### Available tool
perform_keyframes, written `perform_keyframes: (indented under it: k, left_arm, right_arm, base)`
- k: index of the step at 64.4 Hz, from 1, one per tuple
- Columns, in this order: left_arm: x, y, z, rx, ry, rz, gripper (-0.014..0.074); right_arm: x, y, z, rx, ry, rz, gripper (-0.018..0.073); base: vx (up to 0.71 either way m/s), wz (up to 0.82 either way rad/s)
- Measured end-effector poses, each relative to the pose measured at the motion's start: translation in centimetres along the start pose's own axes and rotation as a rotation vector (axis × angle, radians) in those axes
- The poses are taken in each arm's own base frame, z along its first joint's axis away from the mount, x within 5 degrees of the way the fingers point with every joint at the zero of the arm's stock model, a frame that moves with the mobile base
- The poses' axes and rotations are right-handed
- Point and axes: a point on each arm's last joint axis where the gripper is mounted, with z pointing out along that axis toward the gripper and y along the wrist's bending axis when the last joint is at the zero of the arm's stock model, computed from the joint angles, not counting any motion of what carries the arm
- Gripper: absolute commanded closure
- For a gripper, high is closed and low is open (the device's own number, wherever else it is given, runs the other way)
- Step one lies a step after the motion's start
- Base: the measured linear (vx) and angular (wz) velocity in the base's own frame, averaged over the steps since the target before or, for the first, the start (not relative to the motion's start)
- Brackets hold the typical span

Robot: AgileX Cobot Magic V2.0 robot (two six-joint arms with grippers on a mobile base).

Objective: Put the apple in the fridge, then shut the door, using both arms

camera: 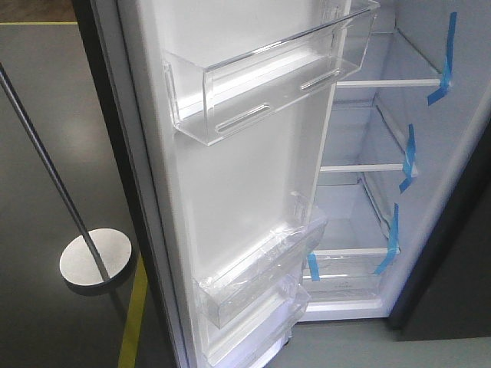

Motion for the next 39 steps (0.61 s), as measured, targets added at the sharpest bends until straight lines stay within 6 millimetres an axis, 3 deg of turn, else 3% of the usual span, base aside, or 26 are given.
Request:
perform_keyframes:
  k: [12, 21, 33, 39]
  left_arm:
    - [0.0, 0.0, 0.0, 0.0, 0.0, 0.0, 0.0603]
    - [0.0, 0.0, 0.0, 0.0, 0.0, 0.0, 0.0603]
    - [0.0, 0.0, 0.0, 0.0, 0.0, 0.0, 0.0603]
    - [0.0, 0.0, 0.0, 0.0, 0.0, 0.0, 0.0603]
  right_arm:
    - [1.6, -3.8, 5.2, -0.051, 0.036, 0.024, 0.0561]
    - [4.5, -6.5, 8.7, -0.083, 0.108, 0.068, 0.0547]
    - [7.9, -8.0, 10.8, -0.119, 0.202, 0.107, 0.047]
    - [8.3, -8.2, 11.0, -0.121, 0.217, 0.107, 0.0388]
  base:
    - [0.0, 0.0]
    - [0.0, 0.0]
    - [0.0, 0.0]
    - [0.0, 0.0]
